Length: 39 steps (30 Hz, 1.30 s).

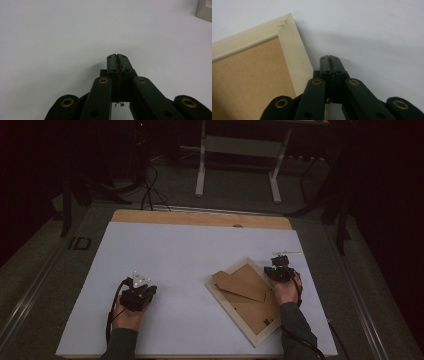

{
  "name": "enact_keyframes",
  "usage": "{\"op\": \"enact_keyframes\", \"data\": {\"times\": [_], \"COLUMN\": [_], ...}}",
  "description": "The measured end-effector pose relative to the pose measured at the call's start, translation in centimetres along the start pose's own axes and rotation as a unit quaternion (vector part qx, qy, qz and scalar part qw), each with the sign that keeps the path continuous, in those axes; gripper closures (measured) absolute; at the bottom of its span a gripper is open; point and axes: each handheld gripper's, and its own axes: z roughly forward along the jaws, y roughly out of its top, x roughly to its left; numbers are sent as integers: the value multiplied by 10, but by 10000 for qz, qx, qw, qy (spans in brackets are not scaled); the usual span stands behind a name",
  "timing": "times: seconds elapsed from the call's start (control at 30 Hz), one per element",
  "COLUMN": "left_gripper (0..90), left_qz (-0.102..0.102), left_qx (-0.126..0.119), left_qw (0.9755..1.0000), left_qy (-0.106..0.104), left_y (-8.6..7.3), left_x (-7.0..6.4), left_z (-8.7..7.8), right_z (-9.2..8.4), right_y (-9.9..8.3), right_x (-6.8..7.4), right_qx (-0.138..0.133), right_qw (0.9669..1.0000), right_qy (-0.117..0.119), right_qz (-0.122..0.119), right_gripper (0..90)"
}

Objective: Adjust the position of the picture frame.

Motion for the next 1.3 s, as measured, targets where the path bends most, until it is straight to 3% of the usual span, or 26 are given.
{"op": "enact_keyframes", "data": {"times": [0.2,0.27,0.37,0.47,0.63,0.87,1.1,1.3], "left_gripper": [896,896,897,896,896,896,896,895], "left_qz": [14,14,-35,-33,-19,-20,-46,-44], "left_qx": [3,3,-15,-1,12,16,25,37], "left_qw": [10000,10000,10000,10000,10000,10000,10000,10000], "left_qy": [-12,-12,-6,7,21,31,35,54], "left_y": [0,0,-1,-1,-1,-1,-1,-1], "left_x": [0,0,3,2,2,3,4,4], "left_z": [0,0,-1,-1,0,0,0,0], "right_z": [6,5,-6,-13,-34,-60,-79,-84], "right_y": [7,7,5,2,-14,-37,-60,-77], "right_x": [20,21,17,15,8,3,2,-2], "right_qx": [32,23,-66,-87,-139,-148,-98,31], "right_qw": [9995,9994,9990,9985,9972,9956,9940,9941], "right_qy": [122,126,364,380,536,555,569,572], "right_qz": [-299,-326,-270,-379,-512,-737,-933,-923], "right_gripper": [899,899,881,883,899,900,900,900]}}
